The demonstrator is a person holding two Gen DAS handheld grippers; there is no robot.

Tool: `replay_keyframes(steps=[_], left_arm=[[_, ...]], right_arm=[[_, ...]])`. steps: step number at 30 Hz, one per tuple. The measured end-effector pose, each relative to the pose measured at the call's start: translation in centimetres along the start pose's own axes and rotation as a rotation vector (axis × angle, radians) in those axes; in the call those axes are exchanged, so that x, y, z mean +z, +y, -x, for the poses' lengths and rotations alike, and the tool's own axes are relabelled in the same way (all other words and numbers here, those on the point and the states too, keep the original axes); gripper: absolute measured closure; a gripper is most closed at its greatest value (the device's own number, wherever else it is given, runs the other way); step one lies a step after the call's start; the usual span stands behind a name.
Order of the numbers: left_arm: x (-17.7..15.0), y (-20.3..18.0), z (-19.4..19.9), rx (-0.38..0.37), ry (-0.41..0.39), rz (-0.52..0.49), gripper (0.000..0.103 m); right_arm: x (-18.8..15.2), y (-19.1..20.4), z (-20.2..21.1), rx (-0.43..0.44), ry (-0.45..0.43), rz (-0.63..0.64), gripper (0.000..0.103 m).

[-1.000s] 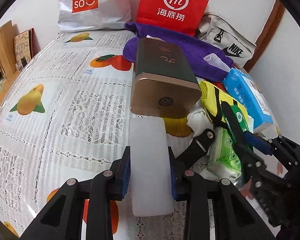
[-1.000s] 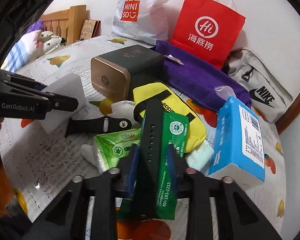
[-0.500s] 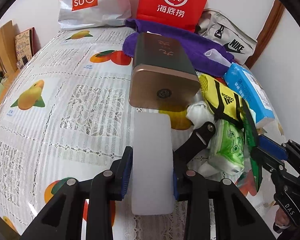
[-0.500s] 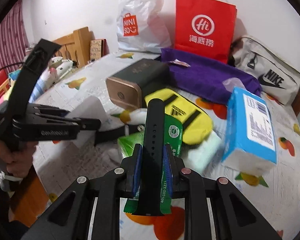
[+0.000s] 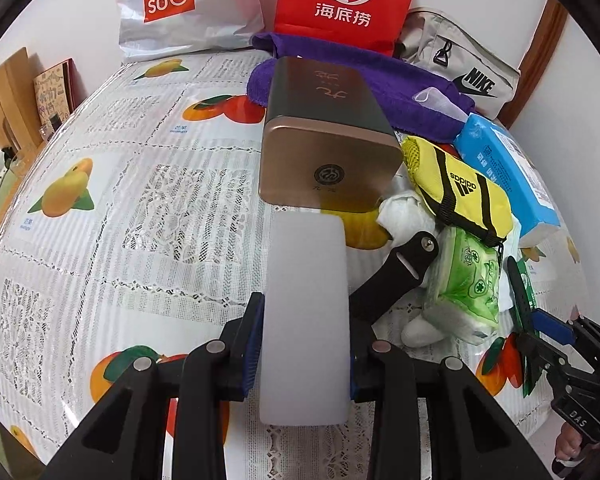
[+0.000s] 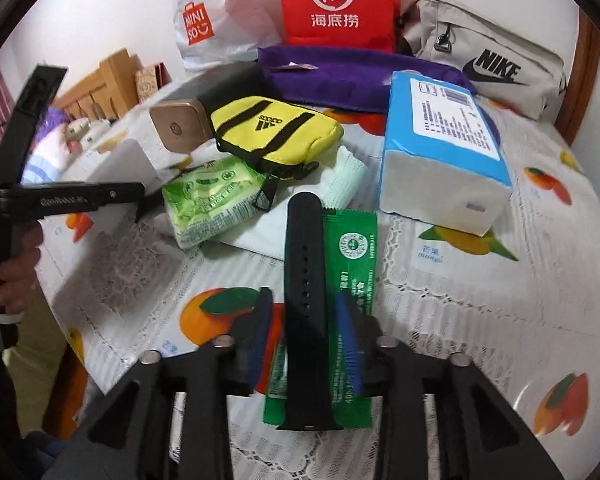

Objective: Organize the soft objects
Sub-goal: 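Carry the sponge and watch strap in both grippers over the purple towel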

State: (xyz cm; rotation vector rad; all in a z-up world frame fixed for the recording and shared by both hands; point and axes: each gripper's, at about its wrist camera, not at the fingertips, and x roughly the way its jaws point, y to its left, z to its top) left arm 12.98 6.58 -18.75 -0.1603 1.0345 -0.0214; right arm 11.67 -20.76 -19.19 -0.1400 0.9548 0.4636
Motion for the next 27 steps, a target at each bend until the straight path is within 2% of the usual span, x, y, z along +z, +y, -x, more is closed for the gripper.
replay_keyframes(steps=[2,4,5,6,7,8,13,18,23,27], left_arm=[[0.0,-0.1,0.0,0.002,0.000,0.002,0.071],[0.0,-0.2,0.0,0.007,0.000,0.001,0.071],[0.0,-0.2,0.0,0.010,-0.001,-0.001,0.071],[-0.1,-0.2,0.0,0.012,-0.001,-0.004,0.071],[-0.1,-0.3,0.0,0.014,-0.001,-0.008,0.071],[-0.1,-0.3,0.0,0.015,-0.001,-0.009,0.071],[-0.2,-0.4,-0.1,0.010,-0.001,-0.005,0.071],[-0.2,-0.3,-0.1,0.014,-0.001,-0.009,0.071],[-0.1,-0.1,-0.1,0.005,-0.006,0.005,0.074],[-0.2,0.0,0.0,-0.001,-0.015,-0.004,0.075]], right_arm=[[0.0,-0.3,0.0,0.044,-0.004,-0.021,0.058],[0.2,-0.6,-0.3,0.044,-0.011,-0.040,0.058],[0.3,-0.7,-0.4,0.036,-0.010,-0.044,0.059],[0.5,-0.8,-0.7,0.031,-0.003,-0.048,0.065],[0.6,-0.8,-0.8,0.024,-0.008,-0.048,0.076],[0.7,-0.7,-0.8,0.017,-0.012,-0.044,0.081],[1.3,-0.5,0.8,0.068,-0.082,-0.032,0.082],[1.3,-1.1,2.0,0.083,-0.106,-0.058,0.082],[0.9,-1.9,2.6,0.036,-0.107,-0.073,0.082],[0.5,-3.3,2.2,-0.037,-0.073,-0.102,0.082]])
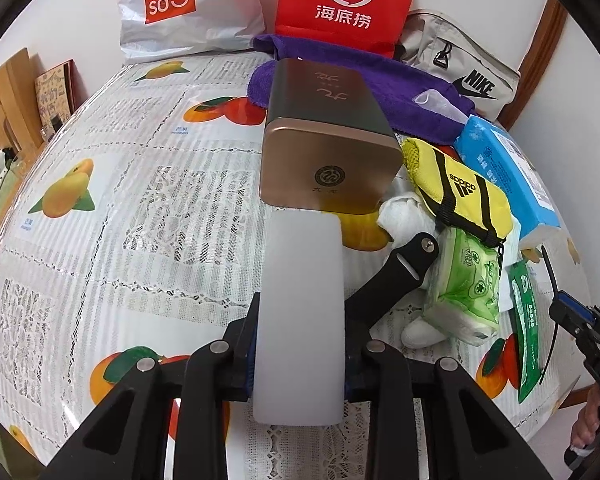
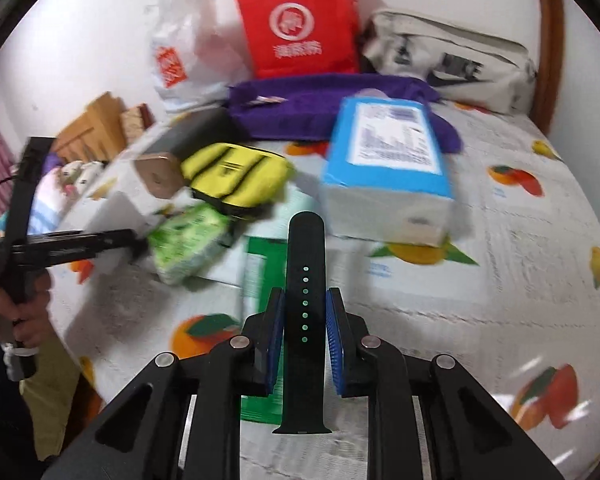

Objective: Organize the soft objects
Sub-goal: 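Carry the sponge and watch strap in both grippers over the purple towel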

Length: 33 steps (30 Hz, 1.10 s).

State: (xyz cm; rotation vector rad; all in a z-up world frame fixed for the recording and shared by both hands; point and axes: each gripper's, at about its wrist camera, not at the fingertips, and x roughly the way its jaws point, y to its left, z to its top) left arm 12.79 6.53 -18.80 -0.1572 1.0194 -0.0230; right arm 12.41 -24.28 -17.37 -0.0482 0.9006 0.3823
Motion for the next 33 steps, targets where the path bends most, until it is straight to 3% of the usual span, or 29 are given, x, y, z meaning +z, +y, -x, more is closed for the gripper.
replay_keyframes(steps=[11,17,33], left_arm=[[0.2,0.2,1.3,-0.019,-0.021,0.005,0.076],[1.0,0.3,2.6,-0.003,-0.041,0.010,0.076],[5.5,-0.7,5.4,0.010,-0.115,0.000,0.076]], right_arm=[[-0.5,-2.6,0.9,-0.068,0.001,-0.046,0.083],[-0.2,-2.8,1.4,-0.061,-0.010,-0.060,0.083],[4.0,-2.8,3.7,-0.045,-0.077,-0.024,0.083]])
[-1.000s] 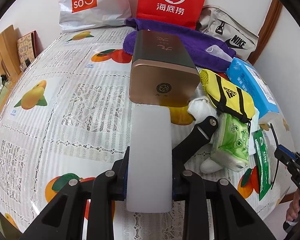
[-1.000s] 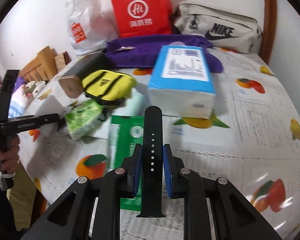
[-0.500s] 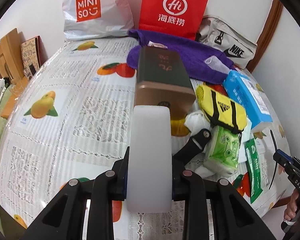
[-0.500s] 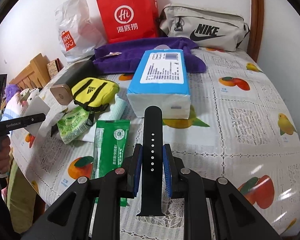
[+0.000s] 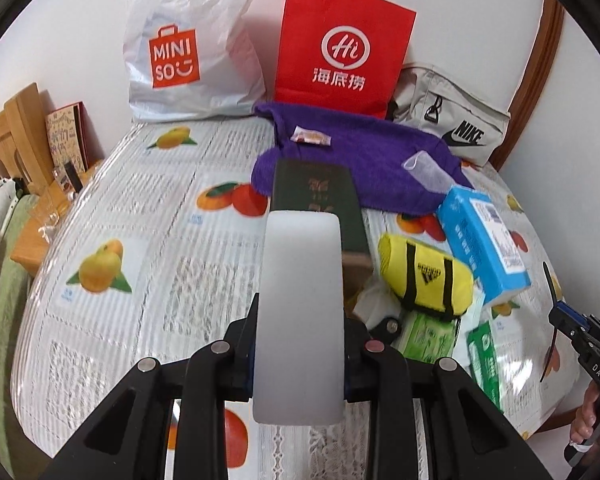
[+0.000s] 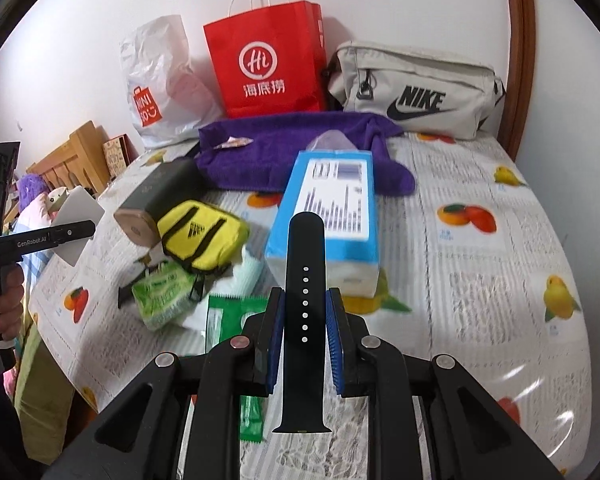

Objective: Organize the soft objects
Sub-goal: 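Carry the sponge and watch strap in both grippers over the purple towel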

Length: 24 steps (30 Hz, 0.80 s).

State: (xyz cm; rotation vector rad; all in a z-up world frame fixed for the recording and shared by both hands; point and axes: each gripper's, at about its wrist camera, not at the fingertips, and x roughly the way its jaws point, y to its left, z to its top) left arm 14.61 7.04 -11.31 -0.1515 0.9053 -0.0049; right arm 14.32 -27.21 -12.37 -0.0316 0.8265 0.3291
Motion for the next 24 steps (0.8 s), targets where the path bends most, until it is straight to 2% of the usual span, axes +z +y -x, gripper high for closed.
replay_keyframes(steps=[11,24], left_arm=[[4.3,-0.9,-0.9,0.015,-0.025,-0.006,0.076],[9.3,-1.7,-4.5,0.018,-0.016,0.001,0.076]], right_arm=[[4.9,-0.7,-0.9,0.006,-0.038,0.008,0.083],[10.6,-2.4,-4.7,0.003,-0.049,0.009,0.083]])
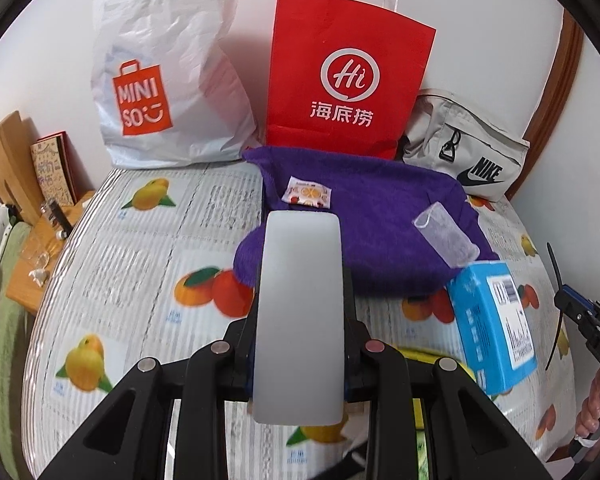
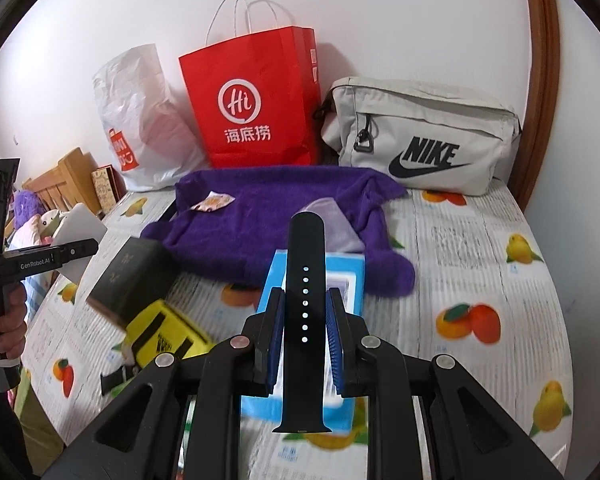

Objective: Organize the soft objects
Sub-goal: 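Carry the sponge and watch strap in both grippers over the purple towel, then open the right gripper to drop the strap while the left releases the sponge onto the towel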

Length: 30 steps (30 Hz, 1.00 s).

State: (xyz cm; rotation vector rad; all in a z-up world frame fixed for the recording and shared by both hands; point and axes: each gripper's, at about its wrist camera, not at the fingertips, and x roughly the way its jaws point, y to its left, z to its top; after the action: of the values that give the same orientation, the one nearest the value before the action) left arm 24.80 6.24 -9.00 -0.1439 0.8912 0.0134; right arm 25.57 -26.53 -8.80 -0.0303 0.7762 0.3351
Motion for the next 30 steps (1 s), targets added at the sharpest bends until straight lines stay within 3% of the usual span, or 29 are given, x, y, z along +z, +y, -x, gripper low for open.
replay_keyframes(steps=[21,30], left_arm=[[6.1,-1.1,-7.7,-0.046,0.026,0.017,0.076],[7.5,-1.3,-10.7,-0.056,0.066,0.010,0.076]], right_arm=[[6.9,-1.4,-8.7,0.035,0.014,0.012,0.083],[8.5,-0.6,-13.7,0.072,0.073,0.030,0.082]])
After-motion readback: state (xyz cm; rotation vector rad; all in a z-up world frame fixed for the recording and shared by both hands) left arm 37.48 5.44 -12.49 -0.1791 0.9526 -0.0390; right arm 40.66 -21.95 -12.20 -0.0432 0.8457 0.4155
